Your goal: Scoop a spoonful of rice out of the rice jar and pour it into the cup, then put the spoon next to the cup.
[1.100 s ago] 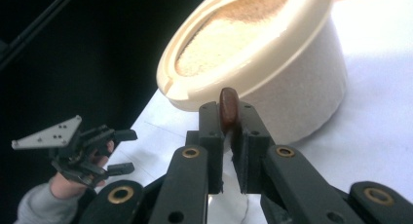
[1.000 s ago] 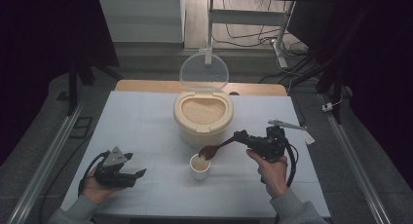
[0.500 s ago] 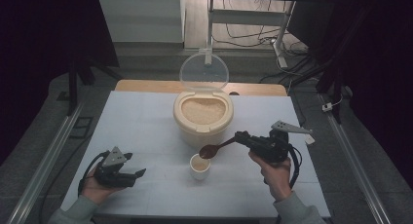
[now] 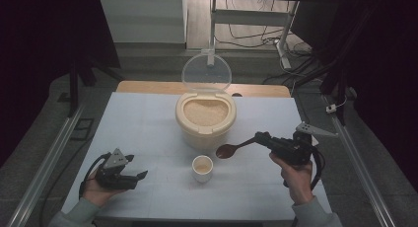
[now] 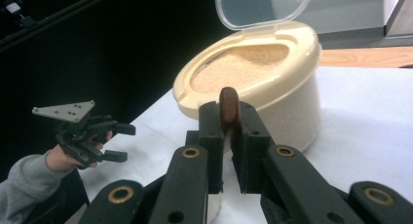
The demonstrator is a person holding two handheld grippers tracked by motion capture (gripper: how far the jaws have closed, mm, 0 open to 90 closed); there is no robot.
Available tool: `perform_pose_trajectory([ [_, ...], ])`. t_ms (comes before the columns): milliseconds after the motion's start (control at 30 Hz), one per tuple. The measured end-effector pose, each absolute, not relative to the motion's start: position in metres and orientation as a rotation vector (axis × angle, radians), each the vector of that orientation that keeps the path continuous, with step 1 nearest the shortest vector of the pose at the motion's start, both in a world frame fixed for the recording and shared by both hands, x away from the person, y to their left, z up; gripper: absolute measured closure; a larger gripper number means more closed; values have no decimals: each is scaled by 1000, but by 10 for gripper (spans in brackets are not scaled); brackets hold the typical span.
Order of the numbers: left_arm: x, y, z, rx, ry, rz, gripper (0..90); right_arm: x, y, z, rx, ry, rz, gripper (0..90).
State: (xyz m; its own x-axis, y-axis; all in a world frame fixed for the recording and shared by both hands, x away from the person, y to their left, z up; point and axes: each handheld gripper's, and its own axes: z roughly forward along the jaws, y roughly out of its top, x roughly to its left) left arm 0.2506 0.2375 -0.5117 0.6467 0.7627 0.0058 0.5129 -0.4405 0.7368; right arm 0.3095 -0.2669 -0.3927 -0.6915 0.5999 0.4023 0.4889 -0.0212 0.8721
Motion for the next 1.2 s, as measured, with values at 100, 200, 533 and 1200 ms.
perform_pose_trajectory([
  [100, 251, 237, -512, 2139, 988, 441, 229, 310, -272, -392, 1191, 2151, 1809, 838],
  [200, 251, 237, -512, 2140, 987, 441, 229, 311, -275, -390, 1187, 2193, 1777, 838],
  [533, 251, 237, -512, 2143, 988, 440, 228, 313, -260, -396, 1135, 2439, 1629, 838],
  [1200, 251, 237, -512, 2146, 984, 439, 228, 324, -224, -418, 1082, 2797, 1397, 837],
])
